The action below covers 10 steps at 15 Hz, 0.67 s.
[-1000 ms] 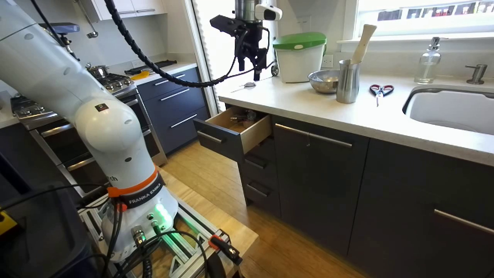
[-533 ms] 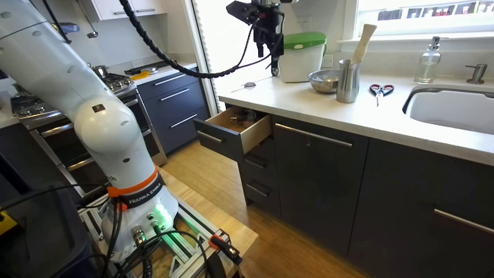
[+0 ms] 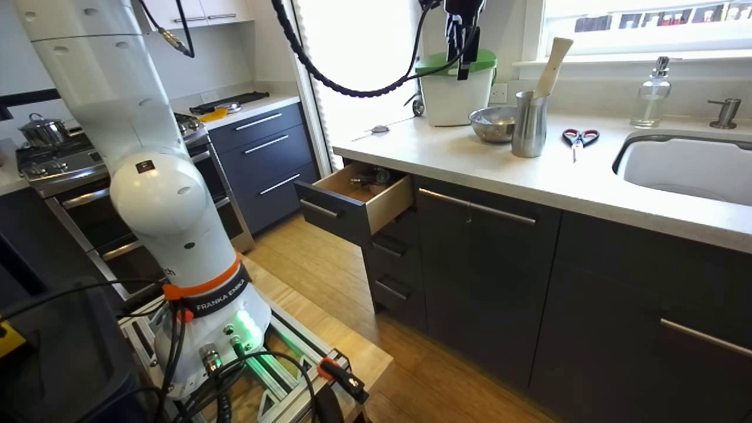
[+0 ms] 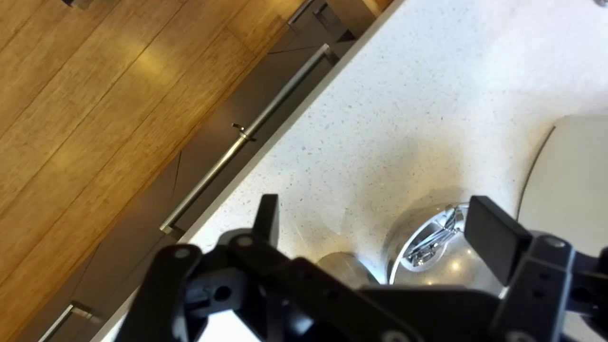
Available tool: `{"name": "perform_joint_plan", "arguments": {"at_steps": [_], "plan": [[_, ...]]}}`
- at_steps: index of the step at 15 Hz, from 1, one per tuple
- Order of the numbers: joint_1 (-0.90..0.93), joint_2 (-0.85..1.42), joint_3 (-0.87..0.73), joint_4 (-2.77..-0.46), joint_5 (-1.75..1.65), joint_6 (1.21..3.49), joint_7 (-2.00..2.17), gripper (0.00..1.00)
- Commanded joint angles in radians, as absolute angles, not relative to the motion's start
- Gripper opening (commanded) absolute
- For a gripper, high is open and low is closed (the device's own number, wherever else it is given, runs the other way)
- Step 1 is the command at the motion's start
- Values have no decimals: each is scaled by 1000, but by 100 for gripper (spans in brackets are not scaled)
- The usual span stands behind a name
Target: Move the silver bottle to the left
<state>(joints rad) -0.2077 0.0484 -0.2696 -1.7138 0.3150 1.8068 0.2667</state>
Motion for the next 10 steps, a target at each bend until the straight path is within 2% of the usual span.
{"name": "perform_joint_plan", "arguments": {"at_steps": [1, 10], "plan": [[-246, 215, -270, -1491, 402, 1712, 398, 100], [-282, 383, -254, -1378, 432, 1821, 606, 100]]}}
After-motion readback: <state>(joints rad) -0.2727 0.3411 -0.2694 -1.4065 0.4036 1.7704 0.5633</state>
